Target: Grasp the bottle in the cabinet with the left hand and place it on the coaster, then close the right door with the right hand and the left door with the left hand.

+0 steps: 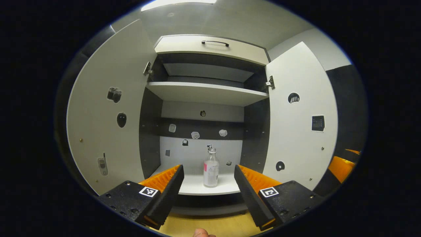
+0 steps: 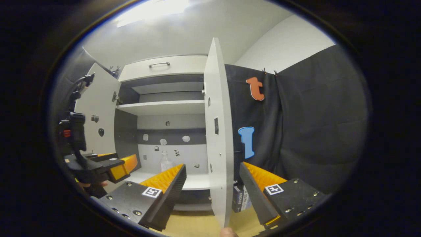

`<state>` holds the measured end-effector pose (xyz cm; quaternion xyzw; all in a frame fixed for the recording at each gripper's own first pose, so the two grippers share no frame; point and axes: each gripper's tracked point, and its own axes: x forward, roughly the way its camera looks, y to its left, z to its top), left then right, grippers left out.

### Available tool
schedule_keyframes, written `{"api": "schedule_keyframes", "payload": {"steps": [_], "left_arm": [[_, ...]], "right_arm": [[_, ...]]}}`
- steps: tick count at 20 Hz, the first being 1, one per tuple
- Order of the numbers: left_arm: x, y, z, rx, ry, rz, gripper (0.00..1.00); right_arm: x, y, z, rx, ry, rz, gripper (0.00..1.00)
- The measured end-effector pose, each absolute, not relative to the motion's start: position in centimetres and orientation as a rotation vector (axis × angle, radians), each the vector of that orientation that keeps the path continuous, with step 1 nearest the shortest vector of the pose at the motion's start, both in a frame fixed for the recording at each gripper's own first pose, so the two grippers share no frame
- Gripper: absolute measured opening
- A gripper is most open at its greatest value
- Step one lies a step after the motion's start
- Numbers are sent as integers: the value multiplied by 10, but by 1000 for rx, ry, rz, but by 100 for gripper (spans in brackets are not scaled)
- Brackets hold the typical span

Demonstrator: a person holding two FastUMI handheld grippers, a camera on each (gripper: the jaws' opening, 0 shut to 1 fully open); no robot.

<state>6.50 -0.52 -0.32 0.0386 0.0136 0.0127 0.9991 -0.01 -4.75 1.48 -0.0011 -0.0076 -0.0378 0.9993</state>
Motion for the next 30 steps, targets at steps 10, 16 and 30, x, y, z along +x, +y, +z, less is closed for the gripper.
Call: {"api": "schedule_keyframes", "payload": {"steps": [10, 16, 30], "left_arm": [[169, -14, -36, 87, 124, 26, 96], [232, -3, -65, 91, 201, 83, 96], [292, 12, -129, 47, 385, 152, 86]], "right_arm": [[-37, -124, 21, -76, -22, -280, 98], [-42, -171, 20, -119, -21, -390, 98], [-54, -225, -1, -186, 46, -513, 98]]}}
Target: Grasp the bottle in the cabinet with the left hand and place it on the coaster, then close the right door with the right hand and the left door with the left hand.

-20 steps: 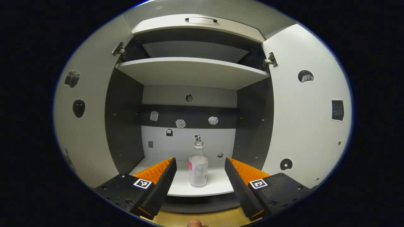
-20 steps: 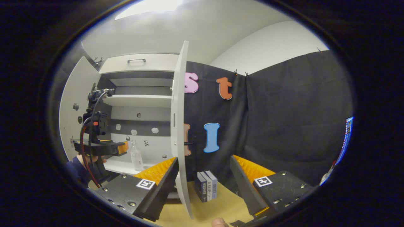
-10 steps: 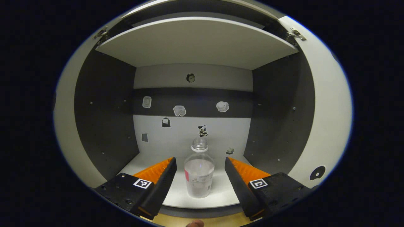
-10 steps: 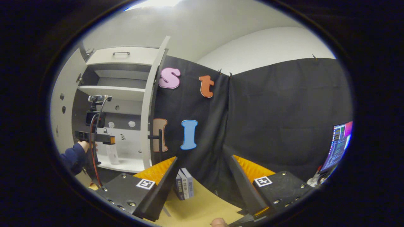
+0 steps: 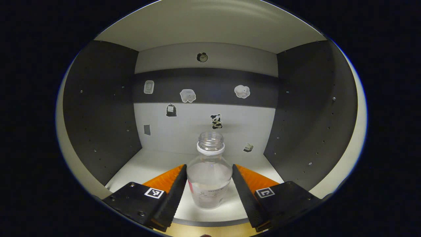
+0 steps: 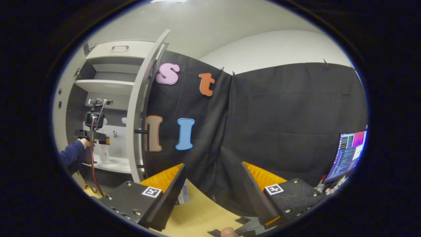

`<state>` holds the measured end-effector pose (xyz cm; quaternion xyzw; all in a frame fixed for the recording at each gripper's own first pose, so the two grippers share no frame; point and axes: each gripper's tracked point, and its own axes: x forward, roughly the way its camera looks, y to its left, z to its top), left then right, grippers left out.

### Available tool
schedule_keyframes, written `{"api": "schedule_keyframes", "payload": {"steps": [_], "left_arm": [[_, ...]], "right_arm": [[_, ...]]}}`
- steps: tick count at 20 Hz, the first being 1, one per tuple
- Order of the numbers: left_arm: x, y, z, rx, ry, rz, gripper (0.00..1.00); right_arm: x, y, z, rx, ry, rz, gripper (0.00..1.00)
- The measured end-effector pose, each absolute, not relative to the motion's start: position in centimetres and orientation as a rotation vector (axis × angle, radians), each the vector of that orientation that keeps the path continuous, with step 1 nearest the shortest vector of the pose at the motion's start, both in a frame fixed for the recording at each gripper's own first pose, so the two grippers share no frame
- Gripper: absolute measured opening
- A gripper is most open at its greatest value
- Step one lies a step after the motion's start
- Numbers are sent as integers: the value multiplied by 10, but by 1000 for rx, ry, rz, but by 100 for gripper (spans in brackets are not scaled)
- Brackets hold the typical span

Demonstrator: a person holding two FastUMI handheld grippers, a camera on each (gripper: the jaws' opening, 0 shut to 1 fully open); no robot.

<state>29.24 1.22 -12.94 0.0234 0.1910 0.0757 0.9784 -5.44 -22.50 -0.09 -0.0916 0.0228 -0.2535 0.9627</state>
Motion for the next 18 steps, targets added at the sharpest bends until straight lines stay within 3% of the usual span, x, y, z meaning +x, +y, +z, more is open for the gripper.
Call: {"api": "schedule_keyframes", "payload": {"steps": [3, 13, 18], "left_arm": [[288, 10, -129, 40, 395, 136, 78], [212, -11, -80, 10, 296, -33, 77], [151, -16, -82, -46, 321, -114, 77]], "right_arm": [[-53, -228, -2, -183, 51, -507, 99], [-36, -212, 2, -167, 21, -386, 99], [-28, -199, 7, -159, 0, -321, 99]]}}
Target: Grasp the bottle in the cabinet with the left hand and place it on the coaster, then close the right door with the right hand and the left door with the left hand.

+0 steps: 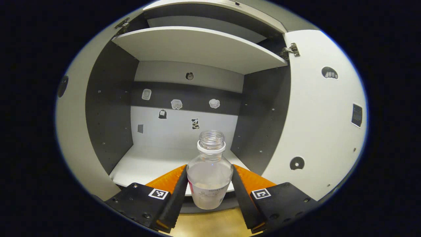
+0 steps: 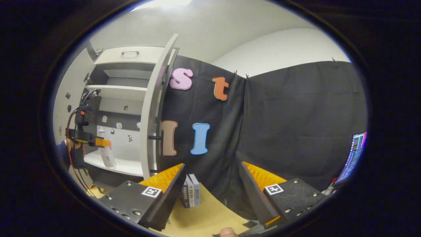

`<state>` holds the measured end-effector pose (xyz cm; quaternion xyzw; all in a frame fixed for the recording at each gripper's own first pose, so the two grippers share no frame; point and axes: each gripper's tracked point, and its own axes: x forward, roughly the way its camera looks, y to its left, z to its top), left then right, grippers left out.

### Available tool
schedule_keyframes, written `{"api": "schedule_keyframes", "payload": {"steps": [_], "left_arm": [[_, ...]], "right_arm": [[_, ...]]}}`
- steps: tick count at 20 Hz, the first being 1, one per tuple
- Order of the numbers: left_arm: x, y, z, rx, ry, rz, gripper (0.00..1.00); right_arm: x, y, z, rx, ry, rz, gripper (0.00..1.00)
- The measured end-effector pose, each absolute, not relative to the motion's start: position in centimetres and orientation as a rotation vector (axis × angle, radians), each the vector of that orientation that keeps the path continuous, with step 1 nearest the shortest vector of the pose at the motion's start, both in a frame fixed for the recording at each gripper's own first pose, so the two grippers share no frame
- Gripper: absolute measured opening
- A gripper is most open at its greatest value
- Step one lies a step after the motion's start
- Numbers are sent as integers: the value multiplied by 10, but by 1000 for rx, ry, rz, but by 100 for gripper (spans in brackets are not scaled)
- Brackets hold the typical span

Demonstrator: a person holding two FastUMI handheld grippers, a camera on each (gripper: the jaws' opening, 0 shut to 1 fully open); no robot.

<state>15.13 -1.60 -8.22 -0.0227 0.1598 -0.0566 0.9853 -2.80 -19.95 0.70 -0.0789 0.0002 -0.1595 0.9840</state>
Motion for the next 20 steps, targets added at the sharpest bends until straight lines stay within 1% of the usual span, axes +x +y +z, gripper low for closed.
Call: {"api": "schedule_keyframes", "payload": {"steps": [5, 7, 8, 9, 12, 19, 20], "left_arm": [[97, -13, -107, -55, 370, -145, 77], [79, -12, -124, -64, 400, -156, 76], [71, -11, -133, -69, 415, -161, 78], [64, -10, -143, -76, 426, -166, 76], [45, -4, -174, -84, 468, -160, 76], [-3, 4, -239, -67, 492, -185, 77], [-10, 4, -245, -65, 478, -195, 79]], "right_arm": [[-18, -191, 13, -151, -16, -262, 99], [-15, -191, 14, -142, -21, -255, 99], [-12, -190, 15, -137, -23, -247, 98], [-10, -190, 15, -134, -26, -242, 99], [-4, -191, 17, -148, -32, -232, 98], [11, -189, 18, -157, -42, -203, 98], [13, -188, 20, -159, -45, -200, 98]]}}
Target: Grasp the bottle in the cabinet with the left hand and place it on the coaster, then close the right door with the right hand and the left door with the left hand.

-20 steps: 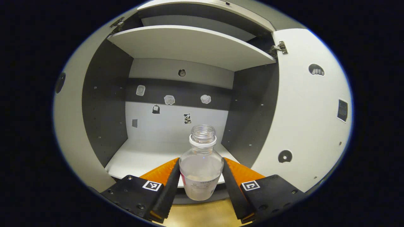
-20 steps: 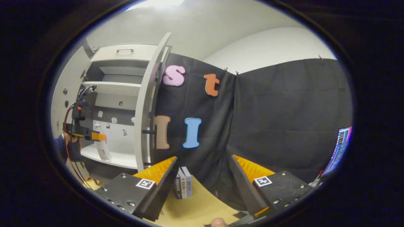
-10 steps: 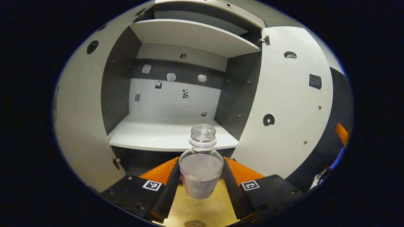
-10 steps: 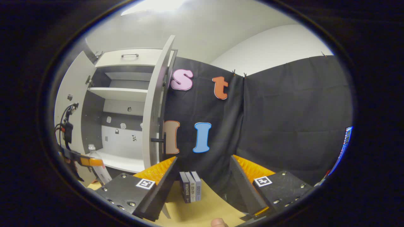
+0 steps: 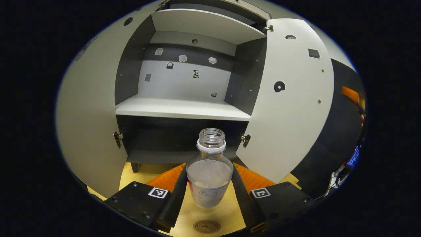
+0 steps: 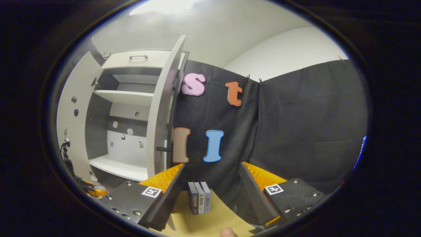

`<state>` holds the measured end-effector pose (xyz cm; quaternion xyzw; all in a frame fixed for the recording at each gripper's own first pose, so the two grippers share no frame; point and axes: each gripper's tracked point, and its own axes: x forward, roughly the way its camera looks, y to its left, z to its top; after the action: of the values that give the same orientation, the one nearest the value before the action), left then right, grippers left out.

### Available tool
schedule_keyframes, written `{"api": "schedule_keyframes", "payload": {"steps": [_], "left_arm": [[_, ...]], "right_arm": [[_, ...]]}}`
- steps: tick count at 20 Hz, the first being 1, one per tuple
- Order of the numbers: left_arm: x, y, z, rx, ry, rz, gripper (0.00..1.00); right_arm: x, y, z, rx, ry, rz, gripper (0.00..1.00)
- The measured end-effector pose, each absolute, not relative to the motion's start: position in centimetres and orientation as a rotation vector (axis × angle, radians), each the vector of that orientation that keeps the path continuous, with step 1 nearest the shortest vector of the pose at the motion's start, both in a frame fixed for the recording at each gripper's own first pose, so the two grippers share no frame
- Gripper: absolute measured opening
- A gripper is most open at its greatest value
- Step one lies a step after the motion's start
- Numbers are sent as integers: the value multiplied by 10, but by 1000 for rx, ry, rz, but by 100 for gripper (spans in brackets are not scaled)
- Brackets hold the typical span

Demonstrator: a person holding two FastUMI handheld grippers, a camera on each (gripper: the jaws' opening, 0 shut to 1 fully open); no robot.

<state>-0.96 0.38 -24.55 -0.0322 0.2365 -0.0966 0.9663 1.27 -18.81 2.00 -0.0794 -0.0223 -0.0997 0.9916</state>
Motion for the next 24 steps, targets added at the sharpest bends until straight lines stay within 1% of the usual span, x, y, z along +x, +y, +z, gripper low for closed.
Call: {"api": "schedule_keyframes", "payload": {"steps": [2, 3, 4, 5, 8, 10, 11, 12, 16, 17, 18, 24], "left_arm": [[-24, 2, -262, -72, 476, -210, 76], [-31, 3, -270, -77, 485, -212, 79], [-37, 3, -279, -84, 496, -213, 79], [-42, 4, -285, -90, 496, -214, 77], [-56, 2, -307, -82, 498, -234, 77], [-68, 4, -328, -61, 546, -243, 77], [-73, 4, -335, -63, 562, -246, 79], [-77, 4, -342, -75, 568, -248, 77], [-90, 3, -368, -89, 602, -248, 77], [-94, 2, -373, -81, 622, -252, 80], [-97, 1, -379, -72, 637, -258, 78], [-115, -9, -394, -37, 682, -306, 78]], "right_arm": [[14, -189, 23, -167, -53, -197, 98], [16, -189, 24, -168, -57, -195, 98], [17, -189, 24, -167, -59, -192, 98], [19, -189, 23, -163, -59, -190, 98], [20, -190, 23, -158, -57, -190, 98], [22, -193, 24, -161, -56, -192, 98], [22, -195, 24, -163, -56, -194, 98], [22, -195, 23, -166, -54, -197, 98], [21, -202, 20, -185, -45, -210, 98], [21, -204, 18, -187, -42, -213, 98], [22, -205, 18, -190, -39, -215, 98], [27, -209, 12, -195, -30, -220, 98]]}}
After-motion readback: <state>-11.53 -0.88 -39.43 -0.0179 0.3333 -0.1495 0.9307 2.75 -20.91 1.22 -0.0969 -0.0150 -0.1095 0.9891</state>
